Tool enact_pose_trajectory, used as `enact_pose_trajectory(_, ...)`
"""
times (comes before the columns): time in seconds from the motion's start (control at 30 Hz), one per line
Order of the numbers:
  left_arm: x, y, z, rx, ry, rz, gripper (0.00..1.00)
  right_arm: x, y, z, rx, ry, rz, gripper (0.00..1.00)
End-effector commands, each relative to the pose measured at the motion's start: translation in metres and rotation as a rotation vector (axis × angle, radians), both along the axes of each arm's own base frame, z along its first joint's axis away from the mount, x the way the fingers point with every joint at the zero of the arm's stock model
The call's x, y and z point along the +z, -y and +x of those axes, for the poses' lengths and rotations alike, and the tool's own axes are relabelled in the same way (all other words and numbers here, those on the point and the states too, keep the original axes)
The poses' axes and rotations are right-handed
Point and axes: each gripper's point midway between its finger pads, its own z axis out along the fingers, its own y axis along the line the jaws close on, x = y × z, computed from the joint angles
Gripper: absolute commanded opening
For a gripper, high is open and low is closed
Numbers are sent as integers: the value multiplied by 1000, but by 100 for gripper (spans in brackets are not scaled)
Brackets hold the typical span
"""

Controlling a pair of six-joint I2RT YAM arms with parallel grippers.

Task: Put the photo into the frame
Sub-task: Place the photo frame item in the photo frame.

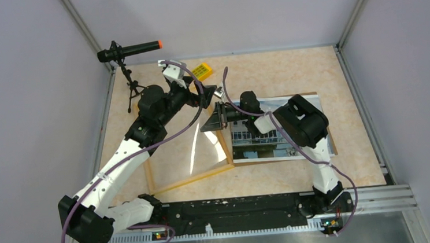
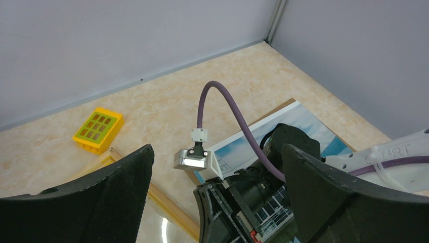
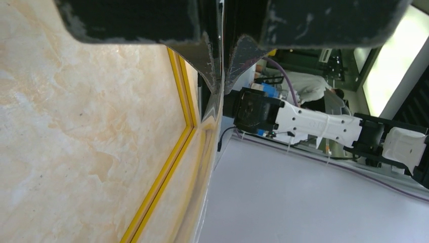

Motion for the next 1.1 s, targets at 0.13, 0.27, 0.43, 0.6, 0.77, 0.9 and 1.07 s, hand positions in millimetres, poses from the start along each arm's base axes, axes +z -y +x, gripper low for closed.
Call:
enact_pose_trajectory(0.13,21,1,-4,-17,49,-32,99,9,-4,15,-13,96,45,0)
enact_pose_trajectory(0.27,19,2,-3,-16,47,-29,99,5,-2,21,-25,88,40,0)
enact_pose_trajectory(0.43,19,2,-3,-17,45,-29,99,-2,0,26,-48,76,28,0)
enact_pose_trajectory(0.6,17,3,-3,-20,40,-27,99,-6,2,32,-75,69,23,0)
enact_pose_trajectory(0.77,16,4,-2,-22,36,-27,99,-11,0,34,-87,60,11,0)
enact_pose_trajectory(0.9,16,4,-3,-22,37,-28,99,-15,1,35,-93,52,5,0)
enact_pose_trajectory(1.07,14,5,-2,-26,32,-27,99,-17,4,34,-103,48,0,0)
